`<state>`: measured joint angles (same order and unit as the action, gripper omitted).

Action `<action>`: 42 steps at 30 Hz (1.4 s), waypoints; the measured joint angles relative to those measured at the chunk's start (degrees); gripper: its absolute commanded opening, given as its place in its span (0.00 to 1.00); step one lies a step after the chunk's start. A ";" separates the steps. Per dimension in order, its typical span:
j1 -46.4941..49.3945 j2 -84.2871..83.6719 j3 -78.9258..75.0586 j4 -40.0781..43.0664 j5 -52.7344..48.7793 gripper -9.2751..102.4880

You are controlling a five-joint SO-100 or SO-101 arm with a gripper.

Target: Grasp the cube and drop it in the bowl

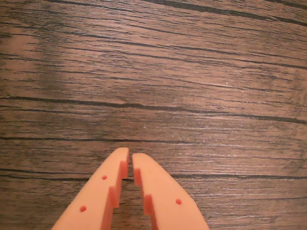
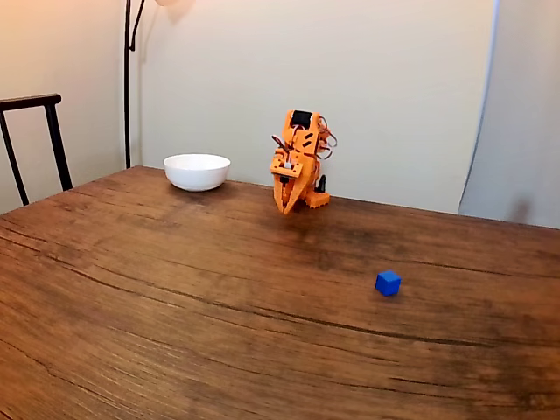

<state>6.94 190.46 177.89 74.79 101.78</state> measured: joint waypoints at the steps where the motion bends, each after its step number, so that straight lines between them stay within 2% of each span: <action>1: 0.00 0.00 0.00 0.00 0.00 0.08; 36: -0.09 0.00 0.00 0.00 -0.70 0.08; 42: -4.92 0.00 -1.05 0.00 -0.79 0.08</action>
<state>2.02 190.46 176.84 74.79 100.99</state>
